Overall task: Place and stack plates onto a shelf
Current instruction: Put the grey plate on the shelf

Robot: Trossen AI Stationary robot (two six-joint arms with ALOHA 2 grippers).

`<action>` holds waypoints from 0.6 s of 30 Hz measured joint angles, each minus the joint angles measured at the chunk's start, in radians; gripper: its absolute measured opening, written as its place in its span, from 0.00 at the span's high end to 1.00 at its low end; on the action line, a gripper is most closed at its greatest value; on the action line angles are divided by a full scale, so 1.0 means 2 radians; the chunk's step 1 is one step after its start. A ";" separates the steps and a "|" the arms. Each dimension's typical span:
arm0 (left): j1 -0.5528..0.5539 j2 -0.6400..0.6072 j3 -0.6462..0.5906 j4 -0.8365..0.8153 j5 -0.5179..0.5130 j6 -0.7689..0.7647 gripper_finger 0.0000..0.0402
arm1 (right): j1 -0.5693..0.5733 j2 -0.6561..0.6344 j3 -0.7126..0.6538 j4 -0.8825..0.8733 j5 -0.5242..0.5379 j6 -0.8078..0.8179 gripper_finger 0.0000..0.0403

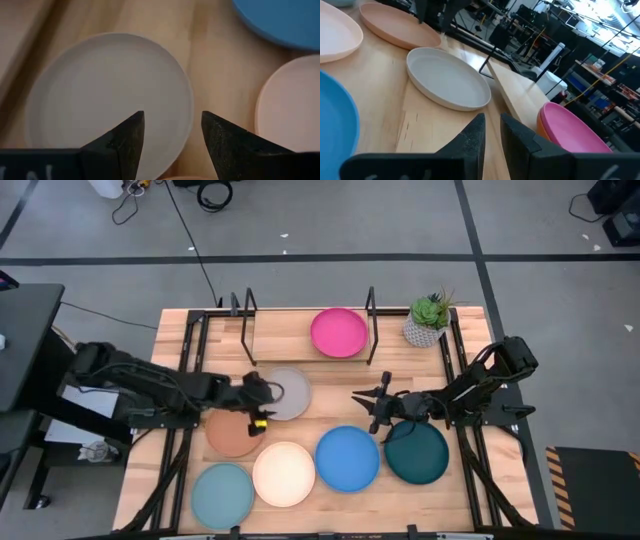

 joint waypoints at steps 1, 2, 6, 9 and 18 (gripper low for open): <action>-0.005 0.014 0.007 -0.001 -0.001 -0.004 0.49 | 0.000 0.000 0.000 0.001 0.000 -0.002 0.84; -0.010 0.030 0.015 -0.006 -0.001 -0.010 0.49 | 0.000 0.000 0.000 0.003 0.000 -0.004 0.84; -0.019 0.093 0.064 -0.055 0.007 -0.027 0.50 | 0.000 0.000 0.000 0.008 0.000 -0.013 0.84; -0.023 0.141 0.105 -0.096 0.010 -0.022 0.53 | 0.000 0.000 0.000 0.011 0.000 -0.013 0.84; -0.022 0.256 0.179 -0.175 0.012 0.017 0.60 | 0.001 0.000 0.000 0.010 -0.018 -0.007 0.84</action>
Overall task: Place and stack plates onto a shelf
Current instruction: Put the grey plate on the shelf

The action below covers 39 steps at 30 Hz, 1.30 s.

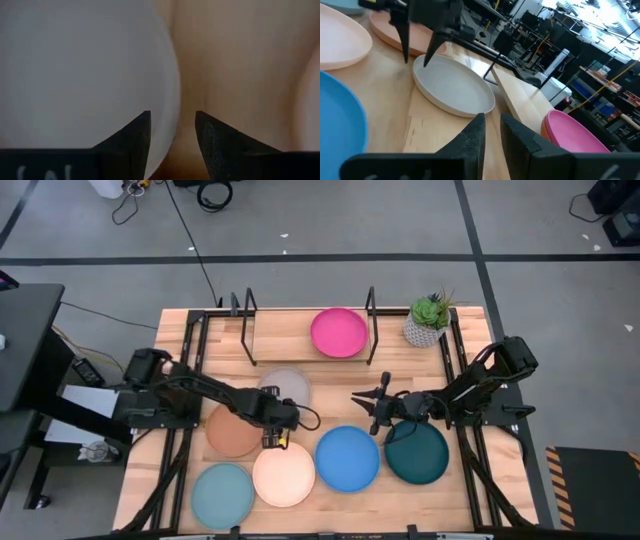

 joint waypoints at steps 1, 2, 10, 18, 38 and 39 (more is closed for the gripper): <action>0.002 0.008 0.002 -0.008 0.000 0.004 0.61 | 0.000 0.000 0.000 0.000 -0.002 0.003 0.84; 0.003 0.014 0.003 -0.011 0.000 0.004 0.62 | 0.000 0.000 0.000 -0.001 -0.004 0.006 0.84; 0.005 0.020 0.014 -0.025 0.006 0.029 0.94 | 0.000 0.000 0.000 -0.006 -0.004 0.022 0.84; 0.007 0.019 0.089 -0.104 0.040 0.041 0.96 | 0.000 0.000 0.000 -0.011 -0.003 0.026 0.84; 0.183 -0.027 0.182 -0.147 -0.025 0.161 0.96 | 0.001 0.000 0.000 -0.033 0.000 0.047 0.84; 0.197 -0.025 0.181 -0.147 -0.025 0.168 0.96 | 0.001 0.000 0.000 -0.034 0.000 0.049 0.84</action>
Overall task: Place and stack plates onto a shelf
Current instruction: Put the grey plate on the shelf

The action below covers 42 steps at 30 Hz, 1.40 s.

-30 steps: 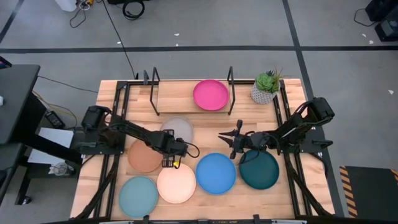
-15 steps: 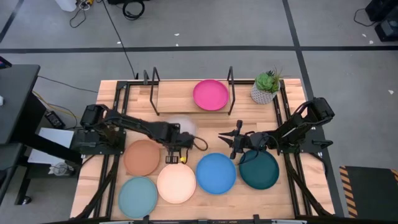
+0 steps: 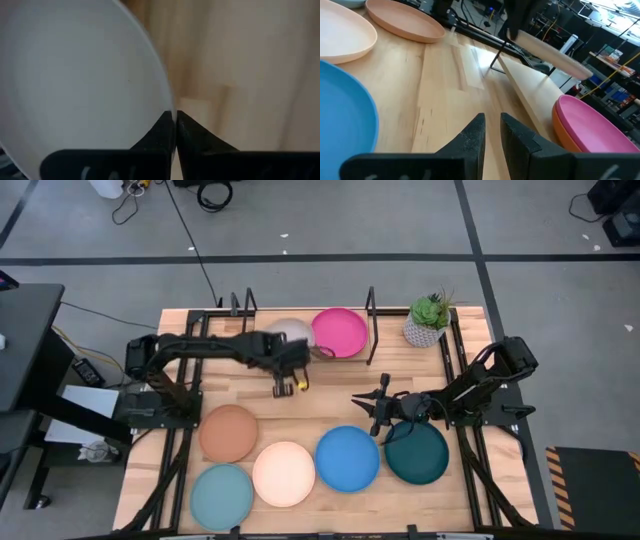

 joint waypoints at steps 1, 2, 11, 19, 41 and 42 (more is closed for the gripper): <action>0.013 0.000 -0.003 0.000 0.000 0.007 0.96 | 0.000 0.000 0.000 -0.001 0.000 0.001 0.84; 0.025 -0.001 -0.009 0.011 0.000 0.013 0.96 | 0.000 0.000 0.000 -0.004 0.000 0.003 0.84; 0.092 -0.001 -0.079 0.070 -0.001 0.033 0.96 | 0.000 0.000 0.000 -0.015 0.004 0.013 0.84; 0.087 0.006 -0.079 0.086 0.035 0.075 0.96 | 0.000 0.000 0.000 -0.011 0.004 0.013 0.84; 0.084 0.058 -0.078 0.113 0.008 0.149 0.91 | 0.000 0.000 0.000 -0.022 0.004 0.018 0.84; 0.084 0.058 -0.078 0.113 0.006 0.146 0.89 | 0.000 0.000 0.000 -0.022 0.004 0.020 0.84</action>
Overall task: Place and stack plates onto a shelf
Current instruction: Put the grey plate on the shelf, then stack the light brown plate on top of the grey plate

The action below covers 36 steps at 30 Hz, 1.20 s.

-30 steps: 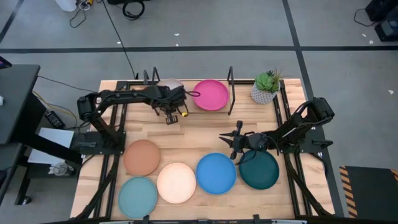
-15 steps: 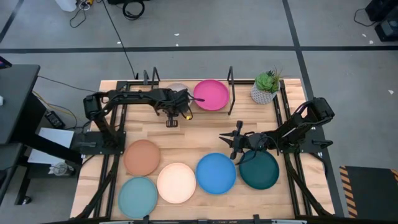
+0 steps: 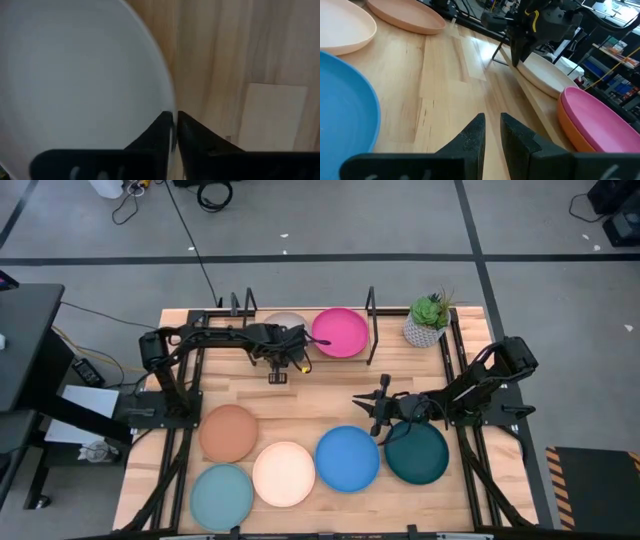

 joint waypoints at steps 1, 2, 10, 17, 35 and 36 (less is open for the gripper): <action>-0.001 0.000 0.000 0.000 -0.004 -0.004 0.86 | 0.000 0.000 0.000 -0.001 0.000 0.002 0.84; -0.002 0.000 0.000 0.000 -0.010 -0.006 0.83 | 0.000 0.000 0.000 -0.001 0.000 0.004 0.84; -0.014 0.000 0.006 -0.011 -0.064 -0.019 0.62 | 0.000 0.000 0.000 -0.003 -0.004 0.004 0.84; -0.058 0.000 0.054 -0.092 -0.076 -0.071 0.60 | 0.000 0.000 0.000 -0.003 -0.004 -0.004 0.84; -0.243 0.003 0.083 -0.263 0.012 -0.670 0.60 | 0.000 0.000 0.000 0.046 -0.005 -0.121 0.84; -0.254 0.003 0.083 -0.268 0.003 -0.690 0.60 | 0.000 0.000 0.000 0.050 -0.007 -0.124 0.84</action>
